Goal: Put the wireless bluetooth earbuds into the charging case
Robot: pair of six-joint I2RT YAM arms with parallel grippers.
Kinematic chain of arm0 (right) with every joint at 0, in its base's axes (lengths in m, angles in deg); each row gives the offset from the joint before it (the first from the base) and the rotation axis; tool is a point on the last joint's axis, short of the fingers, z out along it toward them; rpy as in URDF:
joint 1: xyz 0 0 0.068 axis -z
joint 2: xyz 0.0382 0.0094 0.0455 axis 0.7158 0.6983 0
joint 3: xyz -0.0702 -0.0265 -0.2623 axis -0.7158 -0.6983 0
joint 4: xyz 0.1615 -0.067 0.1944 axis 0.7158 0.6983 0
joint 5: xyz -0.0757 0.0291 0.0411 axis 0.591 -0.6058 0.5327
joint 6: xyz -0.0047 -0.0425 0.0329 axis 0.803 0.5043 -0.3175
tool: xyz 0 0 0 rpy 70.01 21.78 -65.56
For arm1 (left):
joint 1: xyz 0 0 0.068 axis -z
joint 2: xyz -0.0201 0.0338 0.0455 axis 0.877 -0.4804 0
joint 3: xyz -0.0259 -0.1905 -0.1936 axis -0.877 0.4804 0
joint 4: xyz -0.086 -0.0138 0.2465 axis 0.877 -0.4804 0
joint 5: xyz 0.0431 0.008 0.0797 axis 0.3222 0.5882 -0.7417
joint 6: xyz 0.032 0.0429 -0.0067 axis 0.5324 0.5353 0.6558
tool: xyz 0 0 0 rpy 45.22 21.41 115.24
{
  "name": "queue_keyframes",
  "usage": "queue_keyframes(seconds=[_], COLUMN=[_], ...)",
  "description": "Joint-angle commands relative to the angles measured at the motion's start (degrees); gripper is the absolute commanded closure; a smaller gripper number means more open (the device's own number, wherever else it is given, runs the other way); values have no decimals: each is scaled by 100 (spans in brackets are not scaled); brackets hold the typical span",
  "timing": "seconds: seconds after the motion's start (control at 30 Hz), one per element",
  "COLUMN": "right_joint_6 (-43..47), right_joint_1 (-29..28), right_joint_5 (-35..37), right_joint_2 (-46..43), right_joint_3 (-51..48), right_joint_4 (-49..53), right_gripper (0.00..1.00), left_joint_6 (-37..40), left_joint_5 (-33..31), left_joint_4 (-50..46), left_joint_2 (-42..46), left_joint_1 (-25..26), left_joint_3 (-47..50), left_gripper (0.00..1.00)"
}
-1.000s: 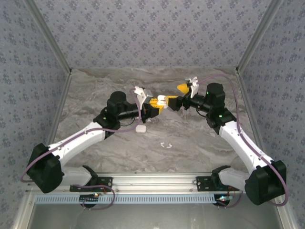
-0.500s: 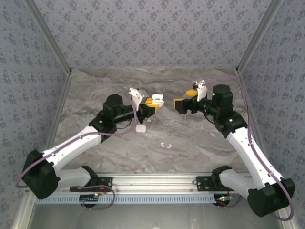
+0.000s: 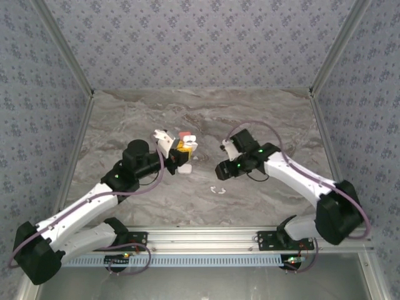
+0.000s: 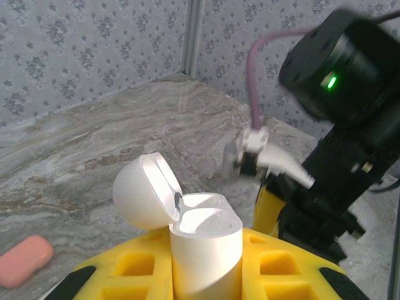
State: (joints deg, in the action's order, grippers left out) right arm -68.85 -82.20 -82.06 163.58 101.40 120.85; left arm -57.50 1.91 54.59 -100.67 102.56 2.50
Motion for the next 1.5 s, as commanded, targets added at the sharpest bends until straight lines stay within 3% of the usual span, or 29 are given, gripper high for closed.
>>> queue_keyframes(seconds=[0.0, 0.27, 0.5, 1.47], right_joint_6=[-294, -98, -9, 140], right_joint_1=[-394, -904, -1070, -1326], right_joint_5=[469, 832, 811, 903], right_joint_2=[535, 2008, 2566, 2931], right_joint_3=[250, 1153, 1671, 1741], right_joint_4=[237, 628, 844, 1398], right_gripper=[38, 45, 47, 68], left_joint_6=[-92, -67, -29, -5], left_joint_5=[-277, -407, -490, -534], left_joint_4=[-145, -276, -325, -348], left_joint_2=[282, 539, 625, 592], left_joint_1=[21, 14, 21, 18], left_joint_3=[83, 175, 201, 200], left_gripper=[100, 100, 100, 100])
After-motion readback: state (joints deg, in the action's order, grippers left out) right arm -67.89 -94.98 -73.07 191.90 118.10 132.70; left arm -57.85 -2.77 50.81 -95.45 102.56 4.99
